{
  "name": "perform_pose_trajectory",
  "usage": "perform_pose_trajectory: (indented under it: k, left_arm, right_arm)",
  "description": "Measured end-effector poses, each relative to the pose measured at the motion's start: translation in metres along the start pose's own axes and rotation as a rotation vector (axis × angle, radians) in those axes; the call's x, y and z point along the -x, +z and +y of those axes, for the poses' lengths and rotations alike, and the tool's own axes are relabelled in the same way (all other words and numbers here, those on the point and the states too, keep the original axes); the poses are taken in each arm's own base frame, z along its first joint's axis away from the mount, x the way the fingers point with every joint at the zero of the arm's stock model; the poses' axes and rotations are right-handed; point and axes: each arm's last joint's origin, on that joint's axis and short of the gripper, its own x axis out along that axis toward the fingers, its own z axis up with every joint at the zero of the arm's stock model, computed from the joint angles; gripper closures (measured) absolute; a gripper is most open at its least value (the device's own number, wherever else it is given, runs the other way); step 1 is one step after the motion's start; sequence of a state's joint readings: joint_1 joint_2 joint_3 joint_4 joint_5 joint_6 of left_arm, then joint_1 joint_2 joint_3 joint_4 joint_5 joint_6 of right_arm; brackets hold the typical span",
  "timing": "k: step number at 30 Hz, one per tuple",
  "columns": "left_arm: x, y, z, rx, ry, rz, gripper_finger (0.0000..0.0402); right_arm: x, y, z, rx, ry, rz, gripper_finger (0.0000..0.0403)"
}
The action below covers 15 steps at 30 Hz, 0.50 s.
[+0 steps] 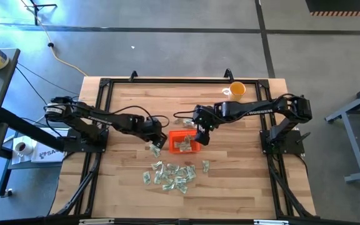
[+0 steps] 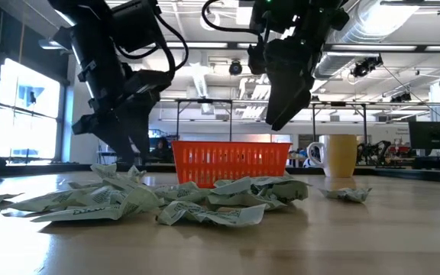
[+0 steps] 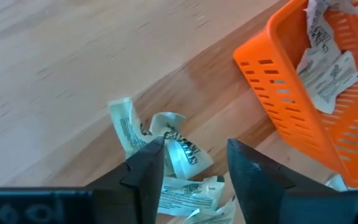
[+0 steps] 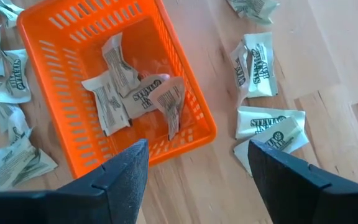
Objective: Pick and place Stevia / Truvia into bins
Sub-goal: Put the stevia packet into the orange bin
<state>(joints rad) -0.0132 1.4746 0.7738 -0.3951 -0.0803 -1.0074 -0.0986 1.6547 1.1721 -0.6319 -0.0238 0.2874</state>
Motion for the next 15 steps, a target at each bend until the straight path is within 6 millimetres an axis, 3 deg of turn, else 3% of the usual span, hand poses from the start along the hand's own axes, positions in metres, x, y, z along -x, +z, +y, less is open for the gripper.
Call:
perform_pose_trajectory:
  k: [7,15]
  left_arm:
    - [0.0,-0.001,0.004,-0.003,0.052,-0.006,0.018]
    - [-0.006,-0.001,0.004,-0.041,0.07,-0.017,0.0204]
  right_arm:
    - [0.0,0.001,-0.004,-0.011,-0.006,-0.002,0.0139]
    - [0.0,0.004,-0.013,-0.027,-0.019,-0.007,0.0139]
